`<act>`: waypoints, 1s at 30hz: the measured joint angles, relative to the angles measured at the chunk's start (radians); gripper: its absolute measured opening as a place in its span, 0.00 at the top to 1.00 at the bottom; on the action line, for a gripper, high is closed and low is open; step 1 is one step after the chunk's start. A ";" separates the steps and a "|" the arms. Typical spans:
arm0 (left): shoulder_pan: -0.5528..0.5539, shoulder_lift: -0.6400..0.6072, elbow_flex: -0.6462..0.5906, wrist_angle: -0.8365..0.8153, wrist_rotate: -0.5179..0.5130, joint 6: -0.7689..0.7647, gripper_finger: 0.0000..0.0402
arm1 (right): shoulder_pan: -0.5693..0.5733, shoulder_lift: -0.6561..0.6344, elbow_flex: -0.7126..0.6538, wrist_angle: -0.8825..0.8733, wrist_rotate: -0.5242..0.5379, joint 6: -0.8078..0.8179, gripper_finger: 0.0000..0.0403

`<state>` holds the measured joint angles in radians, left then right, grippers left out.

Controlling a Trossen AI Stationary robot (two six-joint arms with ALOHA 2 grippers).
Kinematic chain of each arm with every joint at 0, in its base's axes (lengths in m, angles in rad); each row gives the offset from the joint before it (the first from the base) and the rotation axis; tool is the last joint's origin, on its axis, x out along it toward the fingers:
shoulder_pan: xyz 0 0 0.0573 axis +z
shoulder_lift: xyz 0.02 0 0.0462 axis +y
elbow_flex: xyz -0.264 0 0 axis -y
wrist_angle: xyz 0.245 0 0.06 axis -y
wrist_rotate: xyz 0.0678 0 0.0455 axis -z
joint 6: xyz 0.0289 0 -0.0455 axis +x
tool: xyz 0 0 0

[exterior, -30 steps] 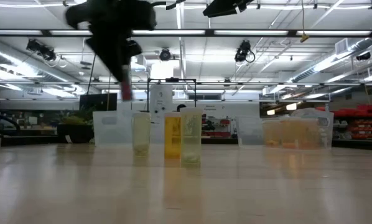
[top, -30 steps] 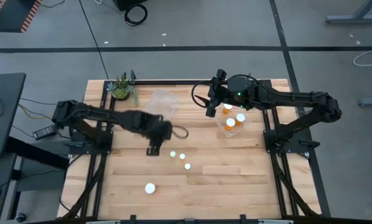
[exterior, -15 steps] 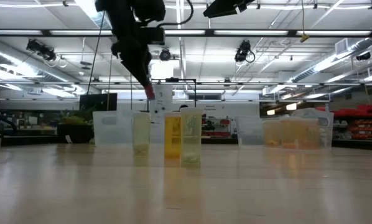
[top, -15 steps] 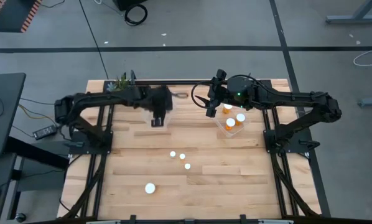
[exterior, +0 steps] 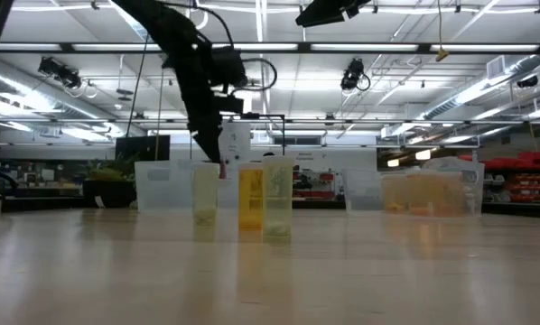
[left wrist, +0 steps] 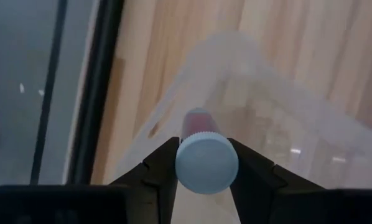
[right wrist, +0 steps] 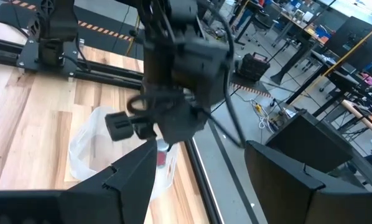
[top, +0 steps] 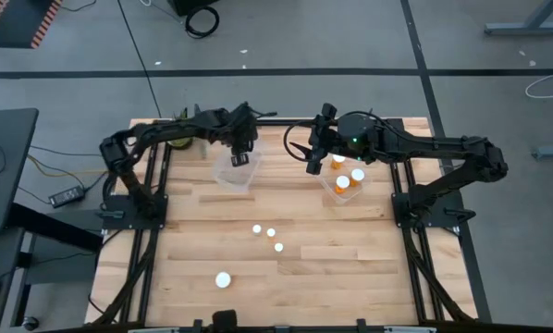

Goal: Pick and place medicine bottles into bin by pill shape (circle, oval)
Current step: Put the small blue pill bottle into the left transparent bin, then put the small yellow pill bottle into the left transparent bin

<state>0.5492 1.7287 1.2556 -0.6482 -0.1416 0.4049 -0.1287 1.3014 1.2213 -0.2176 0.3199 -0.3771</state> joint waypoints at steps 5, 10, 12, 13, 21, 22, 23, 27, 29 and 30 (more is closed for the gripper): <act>0.020 0.068 -0.001 -0.016 0.000 0.012 0.67 | 0.000 0.000 0.000 0.000 0.000 0.001 0.38; 0.033 0.107 -0.001 -0.035 0.002 0.001 0.69 | 0.000 0.000 0.000 0.000 -0.001 0.003 0.38; 0.040 0.117 -0.001 -0.050 0.000 -0.007 0.68 | 0.000 0.000 0.000 0.000 -0.004 0.003 0.38; 0.042 0.119 -0.001 -0.054 -0.001 -0.013 0.68 | 0.000 0.000 0.000 0.000 -0.005 0.003 0.38; 0.043 0.117 -0.001 -0.052 -0.002 -0.035 0.62 | 0.000 0.000 0.000 -0.001 -0.007 0.003 0.38; 0.044 0.117 -0.001 -0.051 -0.002 -0.036 0.61 | 0.000 0.000 0.000 -0.001 -0.007 0.003 0.38; 0.044 0.117 -0.001 -0.050 -0.004 -0.041 0.59 | 0.000 0.000 0.000 -0.001 -0.007 0.003 0.38; 0.044 0.117 -0.001 -0.051 -0.036 -0.042 0.53 | 0.000 0.000 0.000 -0.001 -0.007 0.006 0.38; 0.044 0.117 -0.001 -0.051 -0.057 -0.028 0.49 | 0.000 0.000 0.000 -0.002 -0.007 0.009 0.38; 0.043 0.115 -0.001 -0.053 -0.064 -0.022 0.47 | 0.000 0.000 0.000 -0.004 -0.007 0.010 0.38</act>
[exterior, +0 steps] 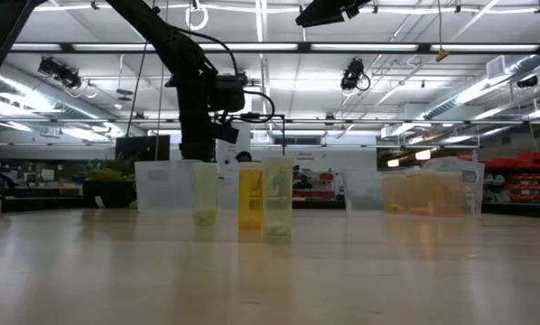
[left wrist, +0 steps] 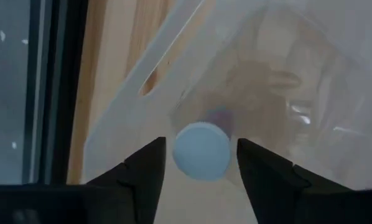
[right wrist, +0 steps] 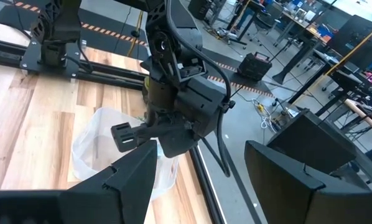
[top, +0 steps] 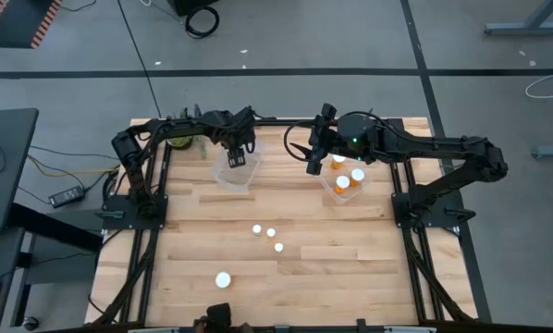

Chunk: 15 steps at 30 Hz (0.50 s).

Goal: Pick and place medicine bottles into bin by pill shape (circle, oval)
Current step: Put the small yellow pill bottle into the left transparent bin

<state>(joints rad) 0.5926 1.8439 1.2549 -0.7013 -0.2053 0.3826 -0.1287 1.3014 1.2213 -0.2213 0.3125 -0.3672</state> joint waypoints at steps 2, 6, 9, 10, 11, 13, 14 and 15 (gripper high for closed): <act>0.000 -0.006 0.001 -0.004 -0.008 0.004 0.44 | 0.000 0.000 0.000 -0.003 0.000 0.000 0.38; 0.000 -0.008 0.051 -0.077 -0.019 0.017 0.37 | 0.000 0.000 0.000 -0.003 0.000 0.000 0.38; 0.000 -0.008 0.120 -0.162 -0.026 0.004 0.34 | 0.000 0.000 0.000 -0.004 0.000 0.000 0.38; -0.002 -0.008 0.146 -0.197 -0.025 -0.009 0.33 | 0.000 0.000 0.000 -0.006 0.000 0.001 0.38; -0.007 -0.008 0.172 -0.233 -0.015 -0.023 0.32 | 0.000 0.000 0.000 -0.009 0.000 0.001 0.38; -0.018 -0.008 0.218 -0.298 0.030 -0.048 0.31 | 0.000 0.000 0.000 -0.010 0.000 0.001 0.38; -0.028 -0.008 0.238 -0.321 0.063 -0.058 0.31 | 0.000 0.000 0.000 -0.010 0.000 0.001 0.38; -0.041 -0.008 0.253 -0.334 0.098 -0.064 0.31 | 0.000 0.000 0.000 -0.010 0.000 0.001 0.38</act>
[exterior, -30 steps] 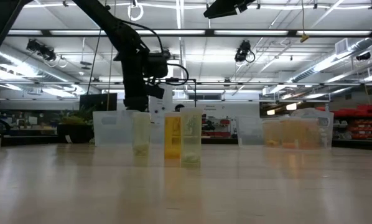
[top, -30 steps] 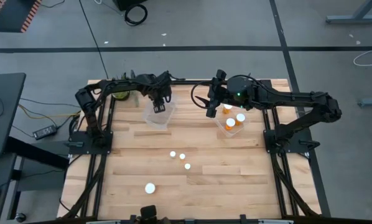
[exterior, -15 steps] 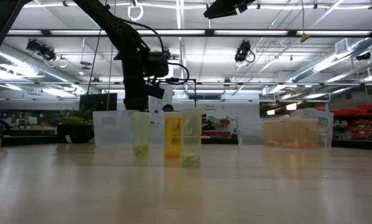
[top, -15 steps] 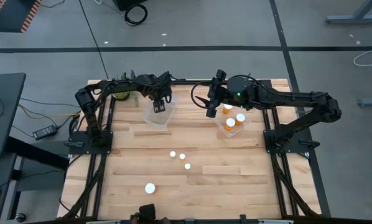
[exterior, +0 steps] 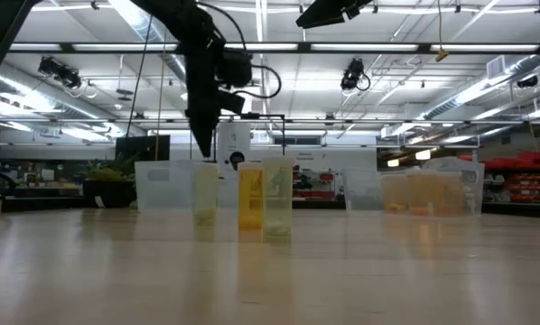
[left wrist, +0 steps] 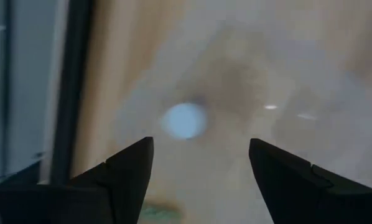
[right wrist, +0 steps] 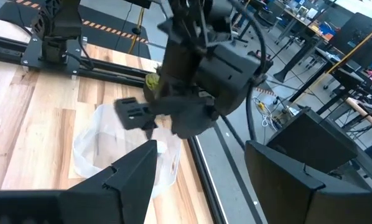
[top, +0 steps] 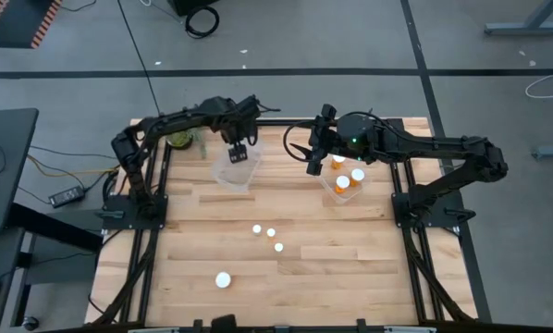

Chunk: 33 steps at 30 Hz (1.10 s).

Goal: Pick and place medicine bottles into bin by pill shape (circle, oval)
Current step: Put the small yellow pill bottle into the left transparent bin

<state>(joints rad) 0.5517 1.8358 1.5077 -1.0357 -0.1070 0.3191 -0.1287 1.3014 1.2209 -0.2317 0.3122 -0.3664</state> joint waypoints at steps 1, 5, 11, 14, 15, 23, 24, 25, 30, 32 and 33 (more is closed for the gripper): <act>-0.016 -0.001 0.011 -0.012 0.033 -0.004 0.32 | 0.000 0.000 0.000 0.000 0.000 0.000 0.38; -0.100 -0.001 0.025 -0.020 0.114 -0.009 0.34 | 0.000 0.000 0.000 -0.008 0.000 0.000 0.38; -0.246 -0.001 0.024 -0.021 0.127 -0.003 0.36 | 0.000 0.000 0.000 -0.017 0.008 0.003 0.38; -0.305 -0.001 0.024 -0.042 0.130 -0.018 0.37 | 0.000 -0.001 0.000 -0.061 0.069 0.008 0.38; -0.322 -0.001 0.024 -0.046 0.130 -0.025 0.37 | 0.000 -0.004 0.000 -0.089 0.086 0.016 0.38; -0.395 -0.001 0.024 -0.091 0.127 -0.090 0.37 | -0.002 -0.081 -0.032 -0.183 0.106 0.079 0.39; -0.401 -0.001 0.024 -0.097 0.127 -0.100 0.37 | -0.002 -0.102 -0.055 -0.175 0.106 0.074 0.39; -0.406 -0.001 0.023 -0.105 0.127 -0.107 0.38 | -0.002 -0.126 -0.082 -0.162 0.106 0.071 0.39; -0.439 -0.001 0.023 -0.115 0.127 -0.137 0.40 | -0.016 -0.305 -0.249 -0.041 0.106 0.062 0.41; -0.457 -0.001 0.023 -0.113 0.127 -0.152 0.40 | -0.023 -0.379 -0.312 0.018 0.107 0.050 0.41; -0.467 -0.001 0.023 -0.110 0.127 -0.159 0.40 | -0.027 -0.412 -0.341 0.048 0.106 0.049 0.42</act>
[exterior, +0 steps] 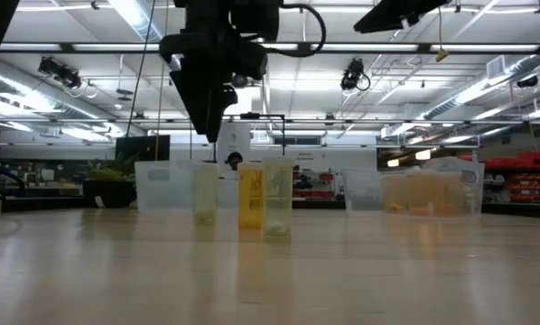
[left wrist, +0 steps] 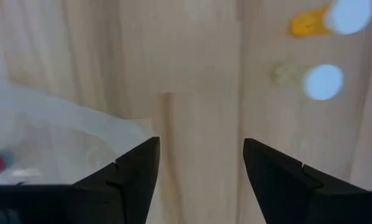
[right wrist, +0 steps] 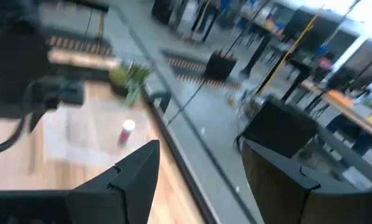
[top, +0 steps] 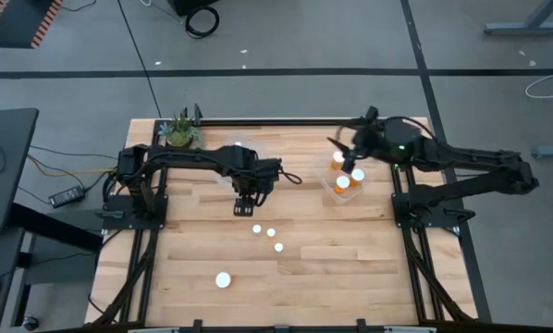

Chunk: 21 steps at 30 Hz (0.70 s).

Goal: Pick and place medicine bottles into bin by pill shape (circle, oval)
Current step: Put the small yellow pill bottle into the left transparent bin

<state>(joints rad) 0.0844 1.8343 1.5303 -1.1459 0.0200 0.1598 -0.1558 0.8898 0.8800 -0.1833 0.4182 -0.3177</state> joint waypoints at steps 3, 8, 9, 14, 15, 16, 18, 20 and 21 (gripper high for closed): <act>-0.033 0.000 0.000 0.024 0.000 -0.033 0.39 | -0.003 -0.085 -0.056 0.065 0.000 -0.001 0.42; -0.099 0.003 0.000 0.083 0.000 -0.066 0.36 | -0.006 -0.153 -0.088 0.105 0.000 0.005 0.42; -0.112 0.005 0.000 0.101 0.000 -0.076 0.36 | -0.005 -0.157 -0.087 0.104 0.000 0.010 0.42; -0.171 0.011 -0.001 0.120 0.000 -0.130 0.33 | -0.005 -0.158 -0.088 0.097 -0.016 0.007 0.42; -0.181 0.014 -0.001 0.120 0.001 -0.146 0.33 | -0.005 -0.158 -0.088 0.099 -0.018 0.007 0.42; -0.191 0.015 -0.002 0.119 0.001 -0.161 0.32 | -0.006 -0.159 -0.087 0.100 -0.020 0.007 0.42; -0.210 0.020 -0.001 0.135 0.000 -0.192 0.32 | -0.005 -0.159 -0.088 0.100 -0.025 0.007 0.42; -0.228 0.031 -0.001 0.152 -0.001 -0.213 0.31 | -0.005 -0.158 -0.087 0.099 -0.026 0.007 0.42; -0.236 0.039 -0.002 0.151 0.000 -0.224 0.31 | -0.005 -0.158 -0.088 0.099 -0.027 0.007 0.42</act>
<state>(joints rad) -0.1520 1.8736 1.5286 -0.9948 0.0196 -0.0639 -0.1612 0.7322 0.7925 -0.0841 0.3916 -0.3103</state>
